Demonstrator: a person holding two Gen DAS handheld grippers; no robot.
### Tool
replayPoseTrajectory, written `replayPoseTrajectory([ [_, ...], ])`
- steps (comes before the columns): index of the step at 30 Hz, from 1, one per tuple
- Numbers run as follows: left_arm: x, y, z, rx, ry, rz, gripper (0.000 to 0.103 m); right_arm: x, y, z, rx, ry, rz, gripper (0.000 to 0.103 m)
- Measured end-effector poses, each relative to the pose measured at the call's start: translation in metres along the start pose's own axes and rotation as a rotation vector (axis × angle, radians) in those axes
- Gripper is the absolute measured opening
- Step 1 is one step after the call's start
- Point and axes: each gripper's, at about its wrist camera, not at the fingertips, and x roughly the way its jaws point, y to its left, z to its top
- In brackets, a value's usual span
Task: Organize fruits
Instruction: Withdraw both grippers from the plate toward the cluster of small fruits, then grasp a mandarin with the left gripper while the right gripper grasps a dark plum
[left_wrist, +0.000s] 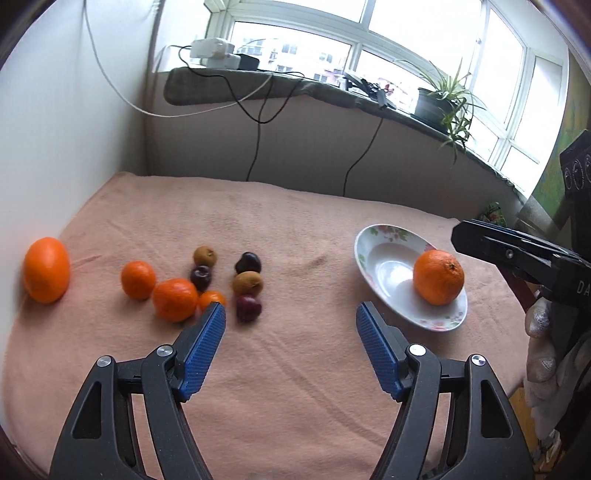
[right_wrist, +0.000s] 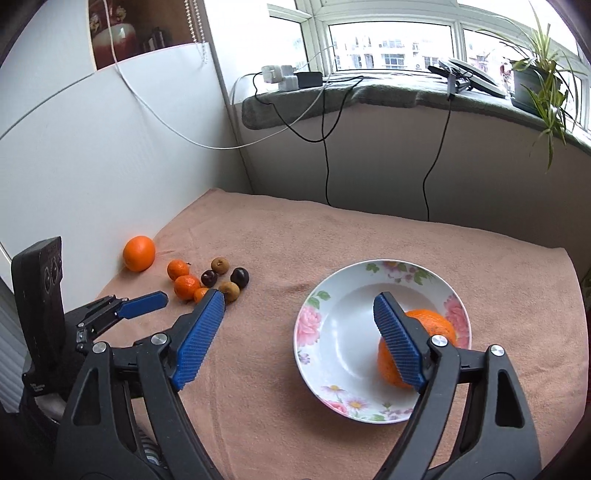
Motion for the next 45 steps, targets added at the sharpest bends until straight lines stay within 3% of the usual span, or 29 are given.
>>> replayPoseTrajectory([
  [8, 0.000, 0.059, -0.008, -0.097, -0.001, 0.101, 0.073, 0.041, 0.034, -0.011, 0.001, 0.067, 0.057, 0.086],
  [11, 0.003, 0.068, -0.009, -0.114, -0.002, 0.107, 0.073, 0.058, 0.043, -0.016, -0.002, 0.098, 0.055, 0.086],
  [14, 0.007, 0.075, -0.010, -0.138, 0.000, 0.091, 0.066, 0.072, 0.048, -0.018, 0.005, 0.117, 0.075, 0.084],
  [16, 0.011, 0.081, -0.010, -0.156, 0.005, 0.078, 0.063, 0.079, 0.051, -0.018, 0.008, 0.128, 0.085, 0.074],
  [20, 0.018, 0.085, -0.011, -0.171, 0.009, 0.057, 0.057, 0.095, 0.055, -0.019, 0.020, 0.154, 0.108, 0.068],
  [22, 0.022, 0.088, -0.010, -0.183, 0.012, 0.045, 0.052, 0.105, 0.056, -0.020, 0.024, 0.176, 0.115, 0.055],
  [26, 0.029, 0.094, -0.007, -0.196, 0.021, 0.026, 0.049, 0.122, 0.058, -0.024, 0.035, 0.208, 0.117, 0.051],
  [29, 0.034, 0.097, -0.005, -0.210, 0.030, 0.011, 0.047, 0.134, 0.057, -0.026, 0.045, 0.234, 0.128, 0.041],
  [45, 0.051, 0.102, -0.002, -0.209, 0.065, 0.008, 0.046, 0.158, 0.064, -0.026, 0.018, 0.267, 0.124, 0.039],
])
